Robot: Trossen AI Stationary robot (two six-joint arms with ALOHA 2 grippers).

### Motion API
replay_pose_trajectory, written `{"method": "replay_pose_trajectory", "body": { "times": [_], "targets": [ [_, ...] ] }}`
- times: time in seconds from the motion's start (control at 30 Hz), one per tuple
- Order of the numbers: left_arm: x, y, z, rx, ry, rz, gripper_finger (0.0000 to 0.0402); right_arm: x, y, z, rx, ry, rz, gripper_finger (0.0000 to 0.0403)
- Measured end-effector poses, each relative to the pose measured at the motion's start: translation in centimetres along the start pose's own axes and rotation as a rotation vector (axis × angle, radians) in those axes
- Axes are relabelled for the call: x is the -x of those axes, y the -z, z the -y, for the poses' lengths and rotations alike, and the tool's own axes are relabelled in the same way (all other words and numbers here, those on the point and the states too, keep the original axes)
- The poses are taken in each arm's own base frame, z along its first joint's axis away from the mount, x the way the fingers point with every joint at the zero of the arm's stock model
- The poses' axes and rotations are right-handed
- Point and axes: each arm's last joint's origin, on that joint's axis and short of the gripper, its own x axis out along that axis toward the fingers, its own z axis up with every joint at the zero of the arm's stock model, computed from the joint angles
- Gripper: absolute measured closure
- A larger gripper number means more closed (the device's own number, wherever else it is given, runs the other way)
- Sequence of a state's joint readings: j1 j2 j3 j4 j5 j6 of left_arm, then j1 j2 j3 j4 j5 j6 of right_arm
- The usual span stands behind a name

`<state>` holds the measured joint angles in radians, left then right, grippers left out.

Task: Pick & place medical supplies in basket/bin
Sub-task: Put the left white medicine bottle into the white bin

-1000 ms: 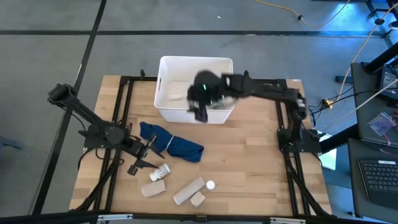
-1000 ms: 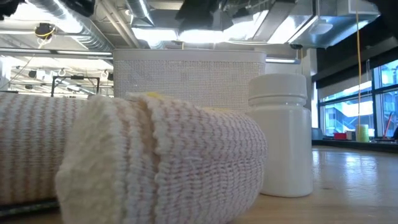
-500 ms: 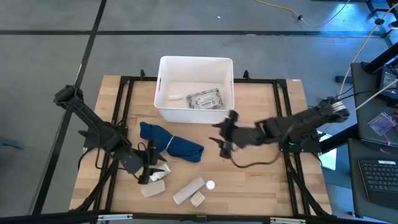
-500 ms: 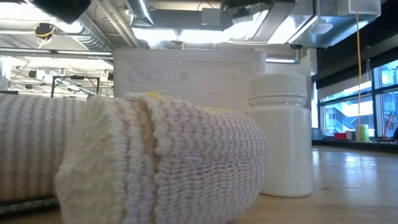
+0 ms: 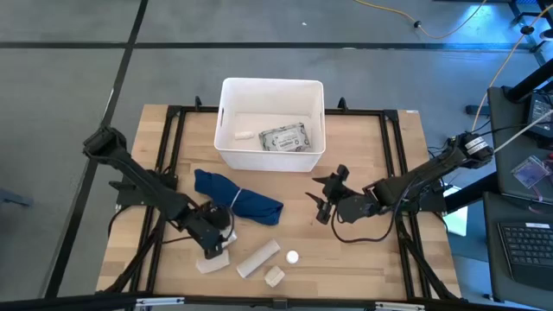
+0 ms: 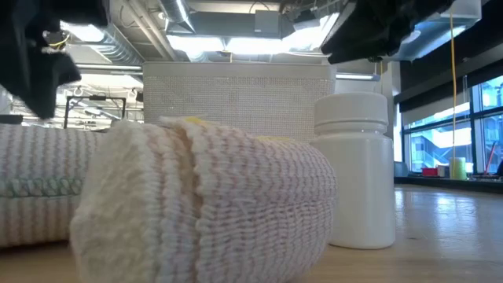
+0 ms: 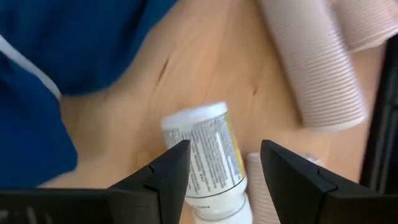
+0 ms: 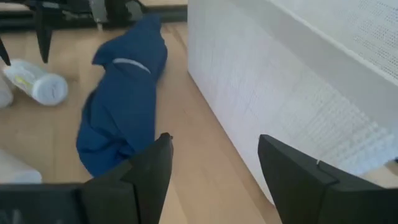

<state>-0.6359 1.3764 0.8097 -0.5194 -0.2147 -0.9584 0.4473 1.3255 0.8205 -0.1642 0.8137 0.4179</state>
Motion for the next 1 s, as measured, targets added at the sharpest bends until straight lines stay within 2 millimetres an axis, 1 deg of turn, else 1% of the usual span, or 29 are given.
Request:
{"method": "replay_pose_trajectory", "body": {
  "times": [0.17, 0.27, 0.33, 0.5, 0.67, 0.83, 1.0],
  "targets": [
    [-1.9, -0.4, 0.2, 0.067, -0.025, -0.078, 0.0213, -0.3, 0.6, 0.2, 0.005, 0.014, -0.001, 0.0166],
    [-3.0, -0.4, 0.4, 0.071, -0.043, -0.13, 0.0213, -0.3, 0.8, 0.2, 0.01, 0.018, -0.007, 0.0166],
    [-3.6, -0.6, 0.7, 0.079, -0.026, -0.154, 0.0212, -0.4, 1.0, 0.3, 0.012, 0.019, -0.01, 0.0166],
    [-4.8, -0.3, 1.0, 0.063, -0.014, -0.225, 0.0212, -0.4, 1.2, 0.3, 0.015, 0.02, -0.012, 0.0166],
    [-5.1, -0.2, 1.2, 0.004, 0.029, -0.251, 0.0212, -0.4, 1.2, 0.3, 0.016, 0.02, -0.012, 0.0166],
    [-4.3, -0.7, 1.4, -0.072, 0.101, -0.207, 0.0212, -0.4, 1.2, 0.3, 0.017, 0.019, -0.012, 0.0166],
    [-3.6, -1.1, 1.6, -0.081, 0.142, -0.164, 0.0212, -0.4, 1.2, 0.3, 0.016, 0.019, -0.012, 0.0166]
  ]
}}
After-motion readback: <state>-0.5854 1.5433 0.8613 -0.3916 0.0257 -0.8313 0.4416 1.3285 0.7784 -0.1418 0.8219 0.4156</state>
